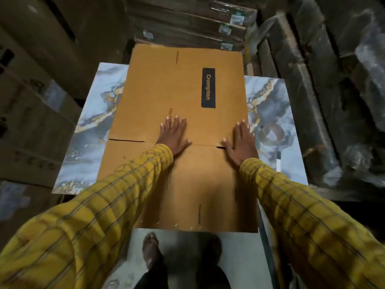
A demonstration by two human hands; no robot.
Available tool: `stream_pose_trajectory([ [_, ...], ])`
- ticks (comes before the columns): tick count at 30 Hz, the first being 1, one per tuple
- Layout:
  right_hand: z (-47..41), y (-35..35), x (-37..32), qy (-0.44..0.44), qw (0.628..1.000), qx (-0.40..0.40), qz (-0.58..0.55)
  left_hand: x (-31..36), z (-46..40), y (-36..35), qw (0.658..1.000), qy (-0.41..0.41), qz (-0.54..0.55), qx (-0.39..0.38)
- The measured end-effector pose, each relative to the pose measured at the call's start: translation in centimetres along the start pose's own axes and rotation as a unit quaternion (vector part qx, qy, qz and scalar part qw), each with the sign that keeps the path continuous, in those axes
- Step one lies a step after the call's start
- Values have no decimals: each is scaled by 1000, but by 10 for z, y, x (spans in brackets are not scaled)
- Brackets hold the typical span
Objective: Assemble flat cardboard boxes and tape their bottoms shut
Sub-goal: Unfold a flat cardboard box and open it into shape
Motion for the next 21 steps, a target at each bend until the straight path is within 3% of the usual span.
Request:
stream_pose_trajectory([
  [9, -28, 3, 21, -231, 952, -16, -200, -3, -10, -29, 992, 32, -37, -117],
  [13, -30, 36, 25, -302, 916, 82, -249, 0, -13, -36, 985, 63, -50, -154],
  [16, -26, 53, 19, -285, 882, 129, -353, 9, -18, -32, 980, 98, -36, -167],
  [18, -28, 57, 1, -220, 875, 79, -425, 22, -25, -19, 982, 104, -6, -156],
  [20, -27, 59, -29, -135, 862, -10, -489, 38, -37, 0, 974, 101, 154, -130],
  [21, -26, 55, -44, -93, 858, -61, -502, 46, -46, 9, 949, 98, 276, -115],
])
Point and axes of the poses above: each hand's wrist, its own z-axis away from the middle knuckle, its own y-axis out of the back of the hand, x = y × z, the point moved 7 cm from there along -z, towards the middle knuckle, and after that the axes turned 2 degrees about -y, right-handed, at the moved point
